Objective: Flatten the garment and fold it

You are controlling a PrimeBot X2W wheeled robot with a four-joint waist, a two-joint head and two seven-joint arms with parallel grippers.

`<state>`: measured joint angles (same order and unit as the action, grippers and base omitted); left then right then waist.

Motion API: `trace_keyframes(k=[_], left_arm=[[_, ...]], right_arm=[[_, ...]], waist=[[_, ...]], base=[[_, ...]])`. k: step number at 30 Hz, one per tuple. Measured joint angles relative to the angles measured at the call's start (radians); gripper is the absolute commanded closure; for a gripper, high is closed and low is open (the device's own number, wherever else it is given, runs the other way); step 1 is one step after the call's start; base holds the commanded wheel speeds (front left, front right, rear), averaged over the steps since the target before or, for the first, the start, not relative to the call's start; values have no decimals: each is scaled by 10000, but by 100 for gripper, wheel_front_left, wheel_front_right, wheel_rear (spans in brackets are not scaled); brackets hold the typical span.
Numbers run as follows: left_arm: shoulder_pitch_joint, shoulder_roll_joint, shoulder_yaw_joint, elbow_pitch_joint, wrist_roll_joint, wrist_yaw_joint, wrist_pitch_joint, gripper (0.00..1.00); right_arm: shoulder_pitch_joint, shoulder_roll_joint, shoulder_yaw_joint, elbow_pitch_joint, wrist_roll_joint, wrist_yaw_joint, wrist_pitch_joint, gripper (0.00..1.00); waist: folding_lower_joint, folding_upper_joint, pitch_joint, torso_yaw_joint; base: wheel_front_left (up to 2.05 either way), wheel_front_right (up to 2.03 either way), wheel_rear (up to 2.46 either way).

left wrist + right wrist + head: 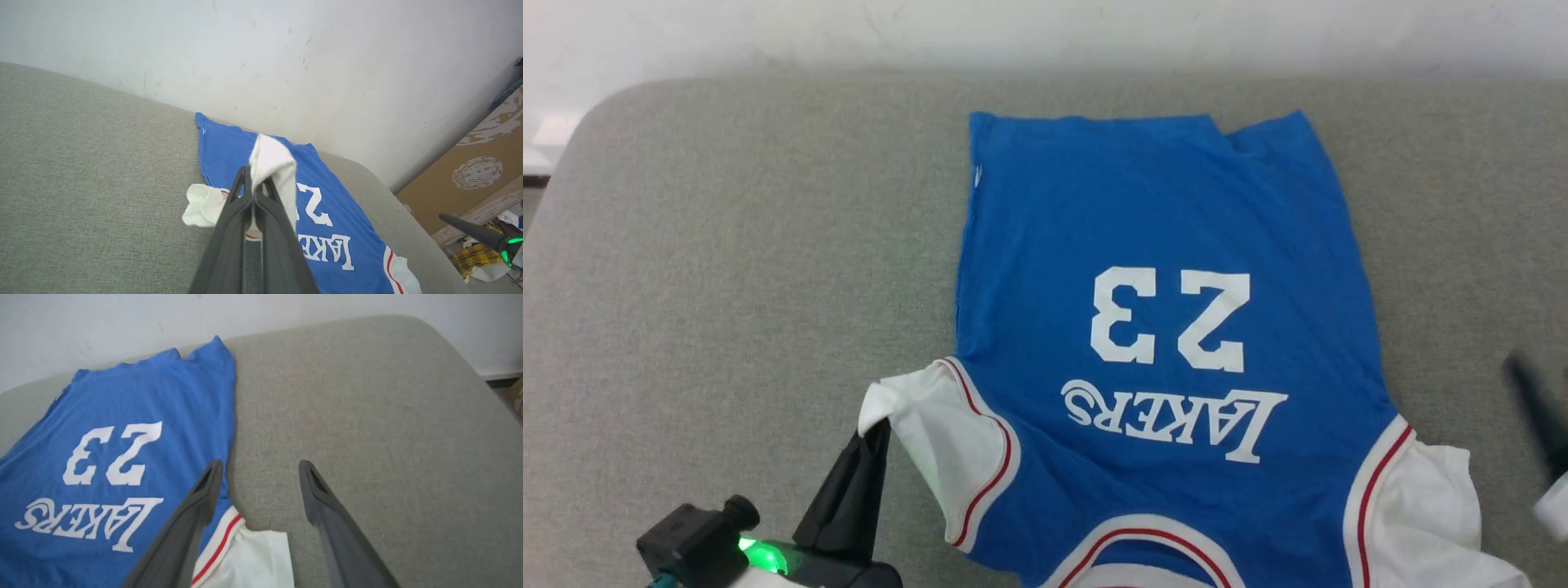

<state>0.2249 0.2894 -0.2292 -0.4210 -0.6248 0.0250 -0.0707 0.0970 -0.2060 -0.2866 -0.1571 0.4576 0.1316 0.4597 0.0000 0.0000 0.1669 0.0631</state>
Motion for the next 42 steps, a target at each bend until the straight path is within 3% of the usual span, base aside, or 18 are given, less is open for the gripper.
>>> trace_keyframes(k=[4, 7, 12, 18, 25, 36, 37, 38, 39, 42], left_arm=[[-31, -54, -173, -140, 201, 13, -107, 100], [-183, -142, -372, -159, 303, 6, -196, 100], [-735, -353, -732, -198, 564, -136, -322, 100], [-1290, -523, -1160, -288, 888, -213, -353, 100], [-1848, -750, -1593, -286, 1034, -345, -359, 100], [-2315, -999, -1958, 107, 1083, -583, -458, 100], [-2315, -1005, -1969, 130, 1078, -585, -460, 100], [-2315, -1007, -1969, 150, 1074, -585, -479, 100], [-2318, -1012, -1971, 169, 1074, -587, -491, 100], [-2322, -1032, -1964, 226, 1074, -587, -531, 100]], right_arm=[[-1752, -510, -598, -2194, 2, 0, 1131, 0], [-3840, -853, -525, -2322, -6, 0, 2048, 0], [-7031, -1116, -84, -836, -357, 0, 2895, 0], [-9364, -1452, 593, 1597, -1611, 0, 3329, 0], [-10188, -1923, 1045, 3561, -2121, 0, 3509, 0], [-10063, -2382, 1183, 4826, -1873, 0, 3367, 0], [-10018, -2370, 1198, 4893, -1814, 0, 3371, 8], [-9995, -2374, 1189, 4911, -1822, 0, 3338, 42], [-10000, -2435, 1197, 4905, -1843, 0, 3317, 100], [-10102, -2537, 1181, 4867, -1885, 0, 3285, 100]], waist=[[1, 0, 366, 120], [2, 0, 722, 213], [2, 0, 1414, 413], [4, 0, 2374, 712], [4, 0, 3463, 1213], [1, 0, 4485, 2339], [1, 0, 4551, 2418], [1, 0, 4616, 2481], [0, 0, 4677, 2531], [0, 0, 4815, 2605]], base=[[0, 0, 0], [0, 0, 0], [0, 0, 0], [0, 0, 0], [0, 0, 0], [0, 0, 0], [0, 0, 0], [0, 0, 0], [0, 0, 0], [0, 0, 0]])
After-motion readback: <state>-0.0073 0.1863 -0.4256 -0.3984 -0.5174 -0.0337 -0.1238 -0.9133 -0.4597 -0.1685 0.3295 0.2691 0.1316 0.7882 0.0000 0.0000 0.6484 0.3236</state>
